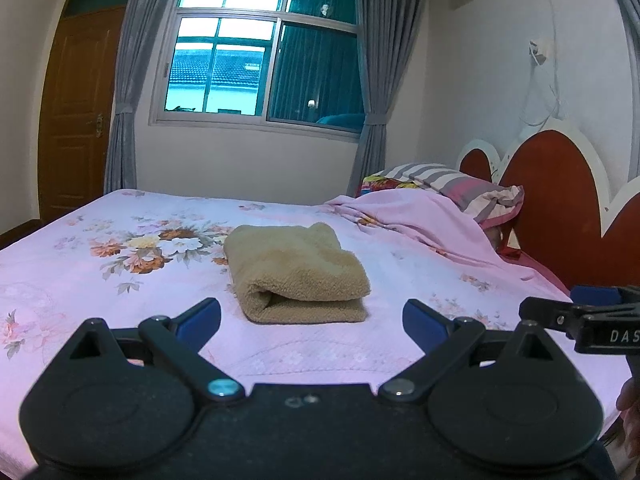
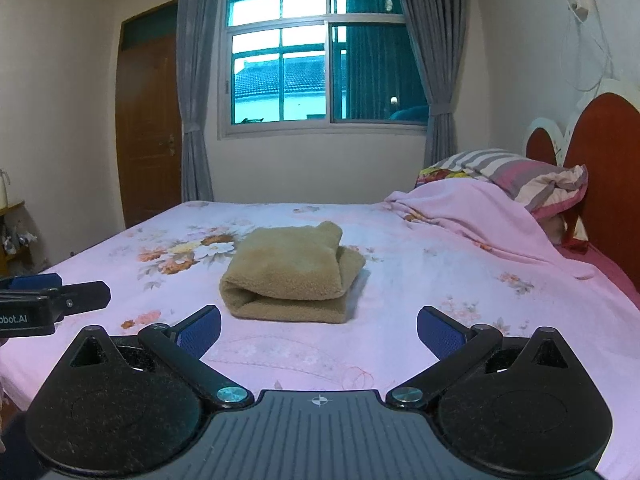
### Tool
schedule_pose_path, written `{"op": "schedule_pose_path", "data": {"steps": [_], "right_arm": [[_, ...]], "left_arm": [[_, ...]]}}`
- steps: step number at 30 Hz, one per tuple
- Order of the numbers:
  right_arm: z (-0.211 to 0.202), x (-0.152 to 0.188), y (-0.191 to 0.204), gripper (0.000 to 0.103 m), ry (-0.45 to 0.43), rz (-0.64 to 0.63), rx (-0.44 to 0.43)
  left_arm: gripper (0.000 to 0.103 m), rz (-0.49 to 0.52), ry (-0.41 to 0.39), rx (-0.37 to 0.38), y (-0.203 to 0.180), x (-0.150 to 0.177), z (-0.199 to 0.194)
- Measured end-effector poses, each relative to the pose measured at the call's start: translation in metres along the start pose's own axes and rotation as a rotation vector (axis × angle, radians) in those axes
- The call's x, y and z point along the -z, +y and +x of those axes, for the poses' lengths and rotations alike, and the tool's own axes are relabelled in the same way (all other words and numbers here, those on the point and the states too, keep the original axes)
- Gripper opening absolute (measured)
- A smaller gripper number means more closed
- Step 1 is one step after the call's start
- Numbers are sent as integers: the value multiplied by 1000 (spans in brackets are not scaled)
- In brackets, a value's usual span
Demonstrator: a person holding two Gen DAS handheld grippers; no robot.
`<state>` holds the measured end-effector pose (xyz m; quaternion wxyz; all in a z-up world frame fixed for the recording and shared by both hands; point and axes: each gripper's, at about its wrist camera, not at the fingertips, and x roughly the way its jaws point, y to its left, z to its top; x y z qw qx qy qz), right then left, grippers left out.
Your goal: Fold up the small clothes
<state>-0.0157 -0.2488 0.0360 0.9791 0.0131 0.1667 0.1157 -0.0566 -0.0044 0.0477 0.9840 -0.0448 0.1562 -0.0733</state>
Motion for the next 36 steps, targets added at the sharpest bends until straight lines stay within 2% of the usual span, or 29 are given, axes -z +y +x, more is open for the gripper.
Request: {"op": "schedule_pose_path", "data": {"steps": [36], "right_arm": [[-10,-5,5,103,-41,-24,40]], "left_arm": [[98,2,-13,41,0,-1,0]]}}
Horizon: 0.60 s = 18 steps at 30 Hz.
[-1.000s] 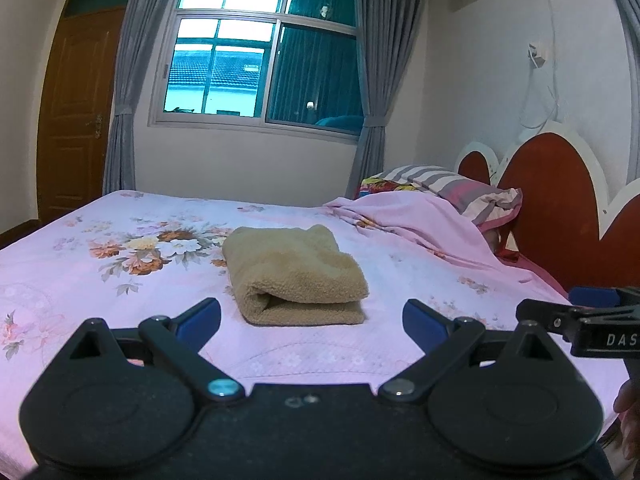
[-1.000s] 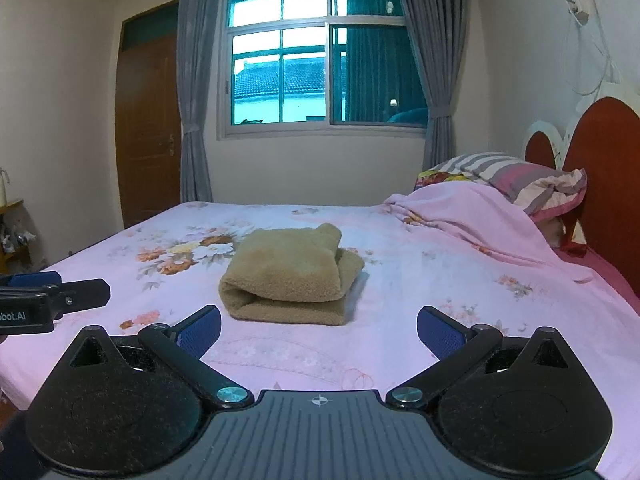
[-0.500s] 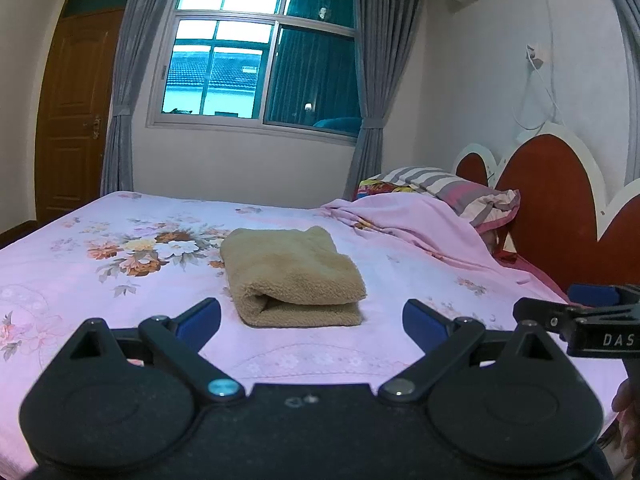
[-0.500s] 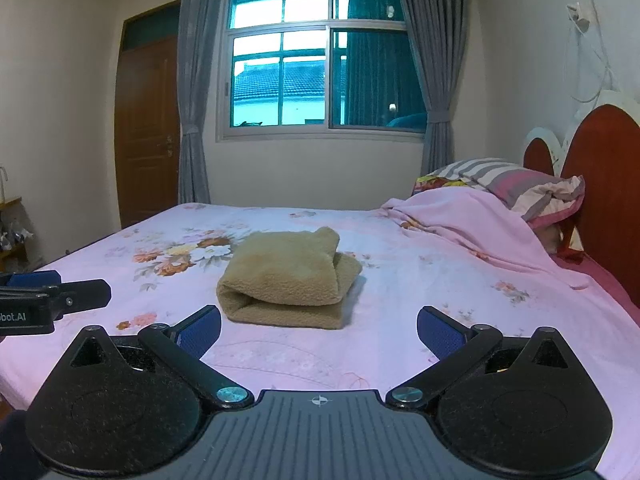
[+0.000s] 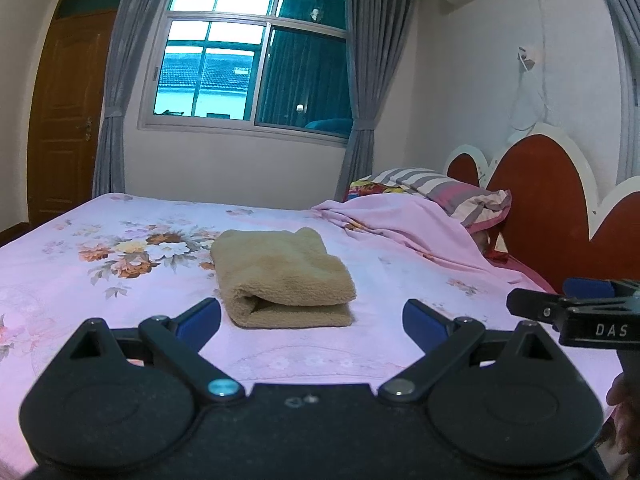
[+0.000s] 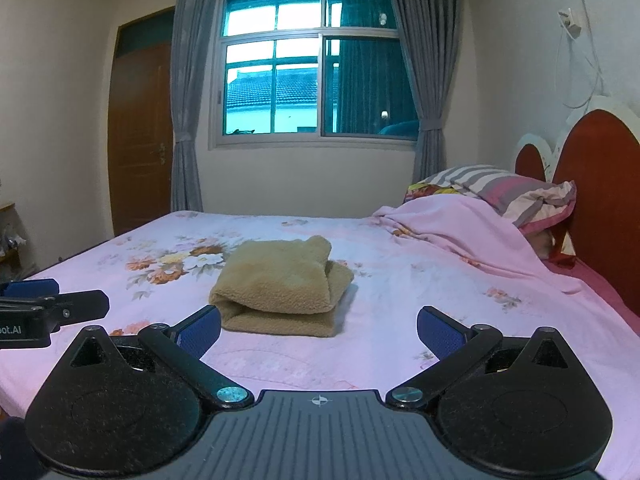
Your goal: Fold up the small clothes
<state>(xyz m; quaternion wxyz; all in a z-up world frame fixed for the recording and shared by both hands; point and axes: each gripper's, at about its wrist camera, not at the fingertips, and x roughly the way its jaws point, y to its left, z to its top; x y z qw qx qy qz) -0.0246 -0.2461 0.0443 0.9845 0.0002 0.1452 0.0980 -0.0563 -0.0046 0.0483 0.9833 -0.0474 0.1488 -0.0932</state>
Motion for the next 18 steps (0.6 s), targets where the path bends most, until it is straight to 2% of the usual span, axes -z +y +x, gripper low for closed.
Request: {"op": "schedule_pose_path", "data": {"steps": [9,18], "right_arm": [[1,-1,0,103,-5,1,0],[3,2,-1,103,3,10,19]], "left_arm": [[98,26,7,-22,1,-1,3],[98,32,8,4,-2,1,4]]}}
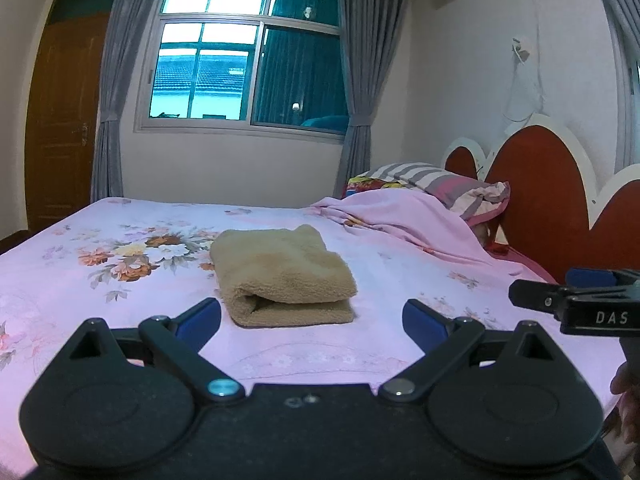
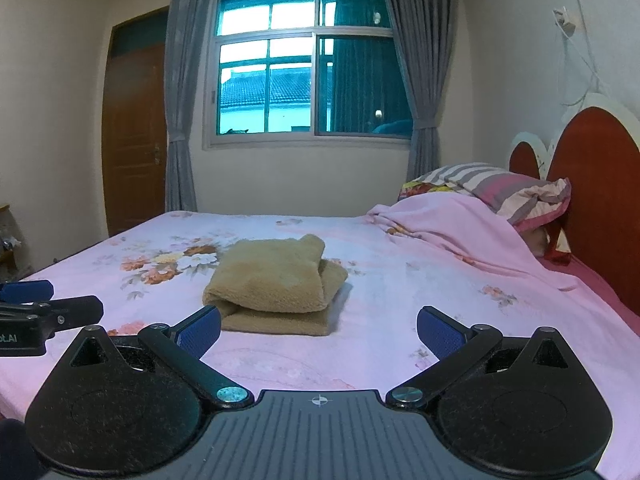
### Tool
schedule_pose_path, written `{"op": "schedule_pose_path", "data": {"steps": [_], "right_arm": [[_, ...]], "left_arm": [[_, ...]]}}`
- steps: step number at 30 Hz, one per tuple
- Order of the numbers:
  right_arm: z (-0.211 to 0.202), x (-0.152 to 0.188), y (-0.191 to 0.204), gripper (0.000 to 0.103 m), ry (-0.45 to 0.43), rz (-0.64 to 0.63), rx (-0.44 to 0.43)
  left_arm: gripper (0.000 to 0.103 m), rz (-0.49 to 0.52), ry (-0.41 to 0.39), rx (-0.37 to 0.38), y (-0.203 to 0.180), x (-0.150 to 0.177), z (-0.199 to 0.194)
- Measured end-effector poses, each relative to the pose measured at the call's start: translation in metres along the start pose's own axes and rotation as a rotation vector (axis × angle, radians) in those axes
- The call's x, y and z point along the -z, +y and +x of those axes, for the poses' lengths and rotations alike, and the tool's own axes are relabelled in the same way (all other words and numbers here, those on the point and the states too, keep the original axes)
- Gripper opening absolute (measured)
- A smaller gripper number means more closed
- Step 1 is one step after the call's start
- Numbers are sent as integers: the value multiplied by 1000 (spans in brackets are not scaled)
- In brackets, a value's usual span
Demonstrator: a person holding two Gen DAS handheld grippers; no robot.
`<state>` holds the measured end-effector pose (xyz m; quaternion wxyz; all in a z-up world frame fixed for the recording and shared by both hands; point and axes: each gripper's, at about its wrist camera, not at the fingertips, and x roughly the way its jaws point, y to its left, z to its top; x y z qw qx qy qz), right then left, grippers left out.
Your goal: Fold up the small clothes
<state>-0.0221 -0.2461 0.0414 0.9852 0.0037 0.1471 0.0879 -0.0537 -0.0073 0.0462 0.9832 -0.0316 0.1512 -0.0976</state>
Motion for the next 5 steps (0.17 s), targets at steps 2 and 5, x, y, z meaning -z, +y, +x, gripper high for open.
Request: {"op": "schedule_pose_path", "data": {"steps": [2,5], "right_arm": [[1,0,1,103,2,-1,0],[2,0,2,103,-1,-3,0]], "left_arm": [[97,-9,3,1,2,0,0],[97,-24,-1,10,8,-2,0]]}}
